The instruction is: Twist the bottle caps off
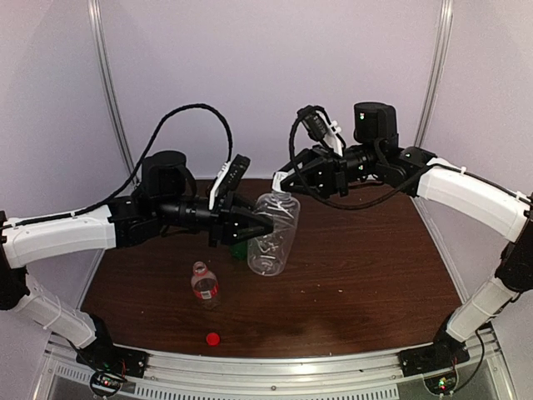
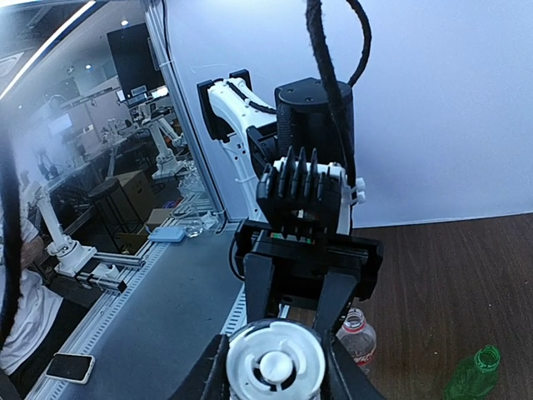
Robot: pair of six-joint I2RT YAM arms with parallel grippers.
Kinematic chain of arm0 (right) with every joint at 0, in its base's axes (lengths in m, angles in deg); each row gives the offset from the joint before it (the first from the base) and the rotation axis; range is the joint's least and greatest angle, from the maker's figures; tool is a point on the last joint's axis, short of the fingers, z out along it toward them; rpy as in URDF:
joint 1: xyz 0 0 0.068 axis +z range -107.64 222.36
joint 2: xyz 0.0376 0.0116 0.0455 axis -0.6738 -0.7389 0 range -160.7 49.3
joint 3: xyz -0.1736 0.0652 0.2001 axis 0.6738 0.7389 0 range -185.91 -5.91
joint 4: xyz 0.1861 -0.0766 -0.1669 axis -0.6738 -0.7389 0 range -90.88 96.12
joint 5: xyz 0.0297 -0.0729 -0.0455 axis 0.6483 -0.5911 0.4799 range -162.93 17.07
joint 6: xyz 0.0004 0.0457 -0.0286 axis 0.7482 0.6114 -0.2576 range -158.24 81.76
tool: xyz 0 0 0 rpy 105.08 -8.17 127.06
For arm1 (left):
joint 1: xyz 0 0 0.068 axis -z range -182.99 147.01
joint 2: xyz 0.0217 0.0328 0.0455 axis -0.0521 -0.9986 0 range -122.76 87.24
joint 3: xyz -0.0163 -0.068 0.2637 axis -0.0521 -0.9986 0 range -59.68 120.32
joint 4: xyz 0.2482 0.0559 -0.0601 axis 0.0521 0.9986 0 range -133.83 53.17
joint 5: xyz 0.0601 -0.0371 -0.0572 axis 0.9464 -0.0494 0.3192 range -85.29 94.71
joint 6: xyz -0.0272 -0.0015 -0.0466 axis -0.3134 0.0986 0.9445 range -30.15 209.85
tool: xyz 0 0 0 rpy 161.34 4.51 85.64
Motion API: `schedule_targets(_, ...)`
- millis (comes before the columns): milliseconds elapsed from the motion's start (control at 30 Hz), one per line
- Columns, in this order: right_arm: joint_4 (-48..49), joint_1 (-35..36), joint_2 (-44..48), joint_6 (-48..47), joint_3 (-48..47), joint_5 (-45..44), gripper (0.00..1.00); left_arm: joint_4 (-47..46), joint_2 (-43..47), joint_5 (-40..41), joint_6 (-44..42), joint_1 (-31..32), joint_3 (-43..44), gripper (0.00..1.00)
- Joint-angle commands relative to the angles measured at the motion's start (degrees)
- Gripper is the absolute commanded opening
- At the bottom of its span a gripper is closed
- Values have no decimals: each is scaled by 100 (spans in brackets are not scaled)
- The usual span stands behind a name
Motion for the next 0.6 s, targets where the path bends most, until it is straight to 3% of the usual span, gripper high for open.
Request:
schedule_targets(0, 54, -40, -32, 228, 22, -314, 38, -763, 139, -321, -127, 72, 4, 14)
schedule_targets(100, 14, -48, 87, 392, 41, -778, 46, -704, 95, -100, -150, 78, 36, 13)
schedule_targets(333, 371, -39, 556, 1044, 332, -1766, 78, -235, -5, 976, -286, 78, 209, 13)
schedule_targets(567, 100, 43, 817, 1480, 307, -3448, 88, -15, -165, 1775, -291, 79, 382, 12)
